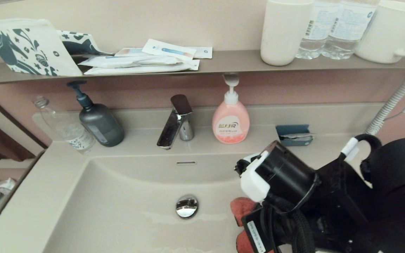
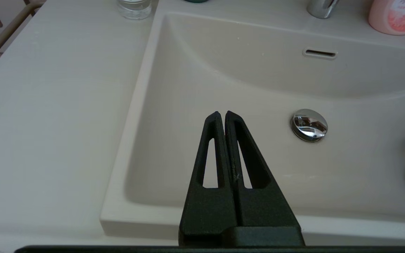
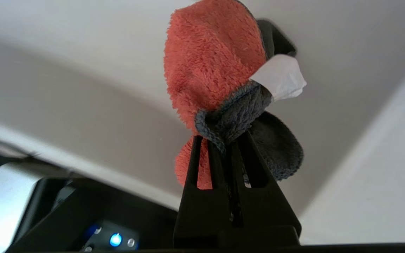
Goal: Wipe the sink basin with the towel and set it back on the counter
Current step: Wipe the sink
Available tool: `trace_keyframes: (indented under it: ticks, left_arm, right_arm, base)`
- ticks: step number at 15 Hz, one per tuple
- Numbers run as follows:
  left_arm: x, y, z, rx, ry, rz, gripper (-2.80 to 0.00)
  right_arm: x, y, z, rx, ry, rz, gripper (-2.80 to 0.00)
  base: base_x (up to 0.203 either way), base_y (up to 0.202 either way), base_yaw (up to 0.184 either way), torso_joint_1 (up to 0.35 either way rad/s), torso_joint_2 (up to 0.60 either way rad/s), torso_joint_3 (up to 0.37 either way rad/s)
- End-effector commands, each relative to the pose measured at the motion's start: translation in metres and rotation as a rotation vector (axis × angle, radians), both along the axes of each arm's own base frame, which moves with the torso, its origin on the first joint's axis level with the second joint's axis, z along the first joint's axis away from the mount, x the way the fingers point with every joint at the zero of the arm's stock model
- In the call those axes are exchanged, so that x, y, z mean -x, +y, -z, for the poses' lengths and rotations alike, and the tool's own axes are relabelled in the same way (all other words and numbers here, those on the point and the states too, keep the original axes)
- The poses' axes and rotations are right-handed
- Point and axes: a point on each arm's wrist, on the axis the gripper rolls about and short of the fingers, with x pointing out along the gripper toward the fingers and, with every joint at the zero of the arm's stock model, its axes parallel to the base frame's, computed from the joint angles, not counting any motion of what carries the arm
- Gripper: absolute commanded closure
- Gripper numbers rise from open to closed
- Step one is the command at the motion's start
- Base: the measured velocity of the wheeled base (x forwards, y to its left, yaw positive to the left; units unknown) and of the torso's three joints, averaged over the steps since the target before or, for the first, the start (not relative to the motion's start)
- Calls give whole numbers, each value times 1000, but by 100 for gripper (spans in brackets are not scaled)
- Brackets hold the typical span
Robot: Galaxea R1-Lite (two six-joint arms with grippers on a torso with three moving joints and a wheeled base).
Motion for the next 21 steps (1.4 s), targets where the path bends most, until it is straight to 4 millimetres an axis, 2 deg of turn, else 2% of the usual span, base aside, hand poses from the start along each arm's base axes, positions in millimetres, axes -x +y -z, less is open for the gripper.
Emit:
trace_keyframes:
  ticks: [1,5,11,14,17,19,21]
  left_arm:
    - [0,0,0,1,0,-1,0]
    - [0,0,0,1,1,-1,0]
    - [0,0,0,1,2,0,0]
    - [0,0,0,1,1,-1,0]
    - [0,0,0,1,1,-1,0]
    - [0,0,0,1,0,-1,0]
    - [0,0,0,1,1,-1,0]
  right_arm:
    - [-4,15,27,77,32,13,0]
    - [-9,25,62,157,66,103,0]
    - [-16,38,98,126,135,300,0]
    - [-16,40,108,95,170,397,0]
    - [-17,42,118,107,202,403,0]
    - [-20,47,134,125,225,427,0]
    - [-26,57,139,92,232,462,0]
  base:
    - [0,0,0,0,0,0]
    - [0,0,0,0,0,0]
    - [0,0,0,0,0,0]
    - [0,0,0,0,0,0]
    - [0,0,0,0,0,0]
    - [0,0,0,0,0,0]
    - [0,0,0,0,0,0]
